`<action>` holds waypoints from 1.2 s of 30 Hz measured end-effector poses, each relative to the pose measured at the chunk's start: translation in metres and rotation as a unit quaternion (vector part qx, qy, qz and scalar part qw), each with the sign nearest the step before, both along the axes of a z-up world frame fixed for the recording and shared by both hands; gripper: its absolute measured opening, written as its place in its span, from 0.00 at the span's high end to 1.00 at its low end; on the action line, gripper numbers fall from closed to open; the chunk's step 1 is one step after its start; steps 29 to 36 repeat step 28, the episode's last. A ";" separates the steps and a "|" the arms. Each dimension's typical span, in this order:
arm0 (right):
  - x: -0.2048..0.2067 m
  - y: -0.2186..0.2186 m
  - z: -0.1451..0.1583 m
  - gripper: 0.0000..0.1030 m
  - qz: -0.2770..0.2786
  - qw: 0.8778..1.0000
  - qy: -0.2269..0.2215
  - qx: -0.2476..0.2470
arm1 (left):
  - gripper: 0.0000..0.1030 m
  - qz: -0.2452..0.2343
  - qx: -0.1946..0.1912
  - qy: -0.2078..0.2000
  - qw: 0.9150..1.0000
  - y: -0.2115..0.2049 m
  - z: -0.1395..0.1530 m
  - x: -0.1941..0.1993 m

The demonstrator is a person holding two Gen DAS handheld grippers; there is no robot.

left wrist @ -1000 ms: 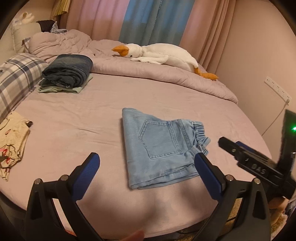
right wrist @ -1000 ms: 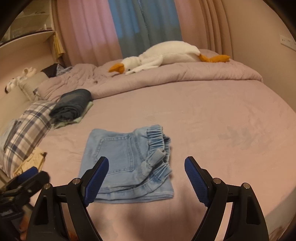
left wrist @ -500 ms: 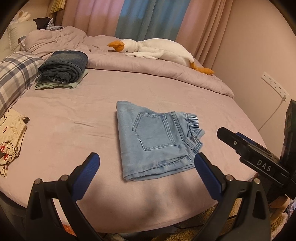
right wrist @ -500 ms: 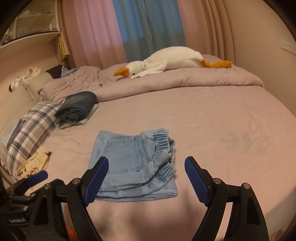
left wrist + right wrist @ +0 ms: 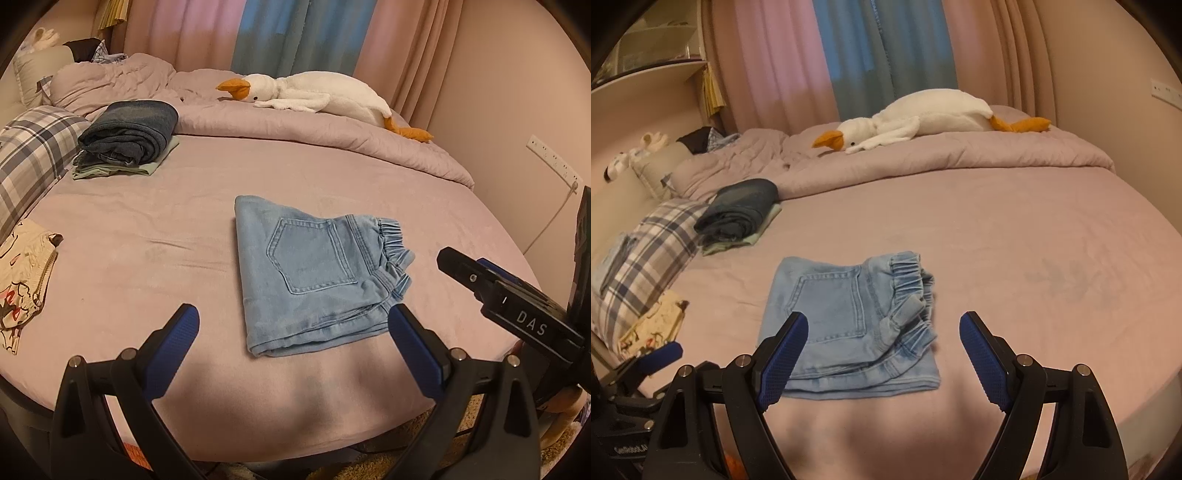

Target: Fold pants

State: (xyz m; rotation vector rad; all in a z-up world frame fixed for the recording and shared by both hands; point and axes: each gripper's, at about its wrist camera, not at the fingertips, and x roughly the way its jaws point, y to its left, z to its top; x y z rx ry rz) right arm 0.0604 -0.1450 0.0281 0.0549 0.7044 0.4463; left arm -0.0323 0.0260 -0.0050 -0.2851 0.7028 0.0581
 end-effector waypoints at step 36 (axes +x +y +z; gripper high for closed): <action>-0.002 -0.001 -0.003 0.18 -0.003 1.000 0.005 -0.002 | 0.01 0.012 0.013 0.003 1.000 0.000 0.000 -0.004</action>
